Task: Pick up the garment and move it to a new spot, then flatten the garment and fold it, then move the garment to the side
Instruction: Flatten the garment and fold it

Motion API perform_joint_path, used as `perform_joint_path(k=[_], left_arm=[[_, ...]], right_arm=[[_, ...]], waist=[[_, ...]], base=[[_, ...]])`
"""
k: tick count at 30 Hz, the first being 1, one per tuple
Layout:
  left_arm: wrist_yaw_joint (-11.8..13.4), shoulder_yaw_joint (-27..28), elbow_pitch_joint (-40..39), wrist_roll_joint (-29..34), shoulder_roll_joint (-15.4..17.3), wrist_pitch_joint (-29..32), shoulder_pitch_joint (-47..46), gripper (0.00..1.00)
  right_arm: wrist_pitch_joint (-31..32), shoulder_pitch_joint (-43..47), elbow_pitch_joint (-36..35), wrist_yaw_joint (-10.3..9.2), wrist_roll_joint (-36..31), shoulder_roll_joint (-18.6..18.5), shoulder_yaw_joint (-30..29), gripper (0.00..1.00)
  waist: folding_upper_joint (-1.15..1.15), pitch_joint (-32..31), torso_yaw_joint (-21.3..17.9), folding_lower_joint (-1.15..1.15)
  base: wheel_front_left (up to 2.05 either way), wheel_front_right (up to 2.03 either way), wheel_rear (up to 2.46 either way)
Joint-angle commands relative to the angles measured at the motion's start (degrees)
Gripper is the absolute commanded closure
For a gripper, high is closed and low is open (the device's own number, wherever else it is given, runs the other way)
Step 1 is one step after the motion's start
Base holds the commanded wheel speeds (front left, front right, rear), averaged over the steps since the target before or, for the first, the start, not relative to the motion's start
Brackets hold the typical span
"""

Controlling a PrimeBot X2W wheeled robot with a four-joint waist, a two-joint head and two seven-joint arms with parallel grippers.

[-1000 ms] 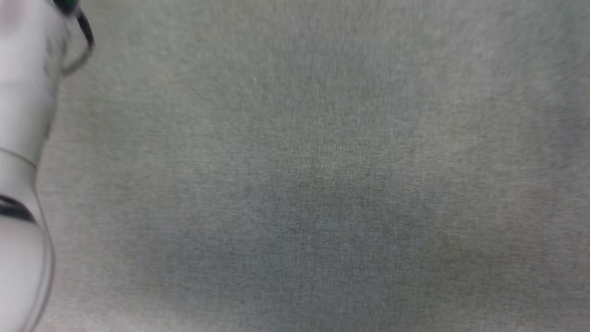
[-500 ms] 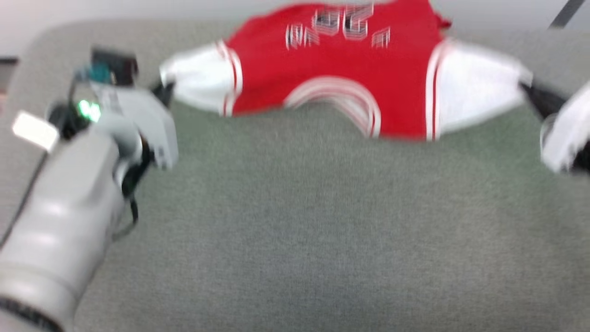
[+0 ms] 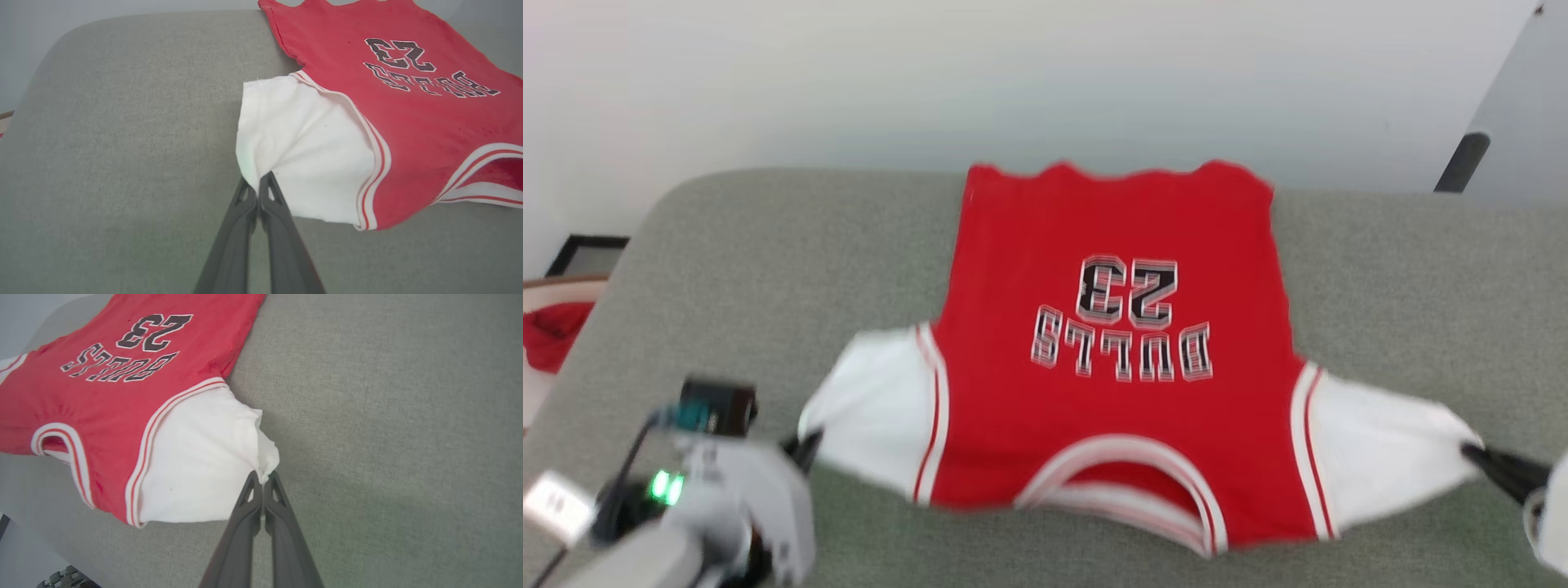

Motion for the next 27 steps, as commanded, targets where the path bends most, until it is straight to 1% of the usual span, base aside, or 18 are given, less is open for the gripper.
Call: perform_joint_path(k=[1,4,6,8,11,14,18,22,24,25,26,27], left_arm=[[3.2,0.3,-5.0,-0.8,2.6,0.6,3.7,1.0],[9.1,1.0,-15.3,-3.1,6.7,1.2,10.2,1.0],[12.1,1.2,-20.3,-3.7,8.6,0.6,13.4,1.0],[14.4,1.4,-23.7,-4.1,9.6,-0.3,16.0,1.0],[16.1,1.3,-26.1,-4.5,10.1,-1.4,18.5,1.0],[16.6,0.9,-25.9,-4.1,9.9,-2.3,19.9,1.0],[15.7,0.3,-24.4,-3.6,8.0,-3.5,19.8,1.0],[14.3,-0.8,-21.4,-2.3,6.0,-4.2,18.8,1.0],[13.6,-1.0,-19.6,-2.0,5.0,-4.7,18.3,1.0],[13.2,-1.2,-18.7,-1.9,4.5,-4.8,18.1,1.0],[13.2,-1.2,-18.7,-1.9,4.5,-4.8,18.1,1.0],[12.8,-1.4,-17.9,-1.6,4.0,-5.0,17.8,1.0]], right_arm=[[1.0,3.1,-1.3,-0.02,0.4,-0.6,-1.8,1.0],[3.4,8.7,-4.2,-0.02,-0.3,-1.1,-5.0,1.0],[4.9,12.1,-5.8,-0.02,-0.7,-0.7,-7.4,1.0],[6.3,15.2,-7.5,-0.02,-1.5,0.2,-9.7,1.0],[8.3,19.0,-9.8,-0.02,-2.8,2.4,-13.0,1.0],[10.1,21.5,-11.9,-0.02,-5.5,5.0,-15.5,1.0],[12.2,23.1,-14.2,-0.02,-9.6,8.2,-18.0,1.0],[13.3,22.6,-14.8,-0.02,-13.9,11.0,-18.2,1.0],[13.6,22.0,-14.5,-0.02,-15.7,12.3,-17.8,0.91],[13.7,21.7,-14.3,-0.02,-16.5,12.5,-17.6,0.78],[13.7,21.7,-14.3,-0.02,-16.5,12.5,-17.6,0.78],[13.7,21.3,-14.1,-0.02,-17.3,12.7,-17.4,0.57]], waist=[[0.0,-1.5,0.1,0.0],[0.0,-1.7,0.1,0.0],[0.0,-1.6,0.1,0.0],[0.0,-1.5,0.1,0.0],[0.0,-1.5,0.1,0.0],[0.0,-1.4,-0.2,0.0],[0.0,-1.1,-0.5,0.0],[0.0,-1.0,-0.8,0.0],[0.0,-1.1,-0.8,0.0],[0.0,-1.2,-0.8,0.0],[0.0,-1.2,-0.8,0.0],[0.0,-1.3,-0.9,0.0]], base=[[0.0,0.0,0.0],[0.0,0.0,0.0],[0.0,0.0,0.0],[0.0,0.0,0.0],[0.0,0.0,0.0],[0.0,0.0,0.0],[0.0,0.0,0.0],[0.0,0.0,0.0],[0.0,0.0,0.0],[0.0,0.0,0.0],[0.0,0.0,0.0],[0.0,0.0,0.0]])
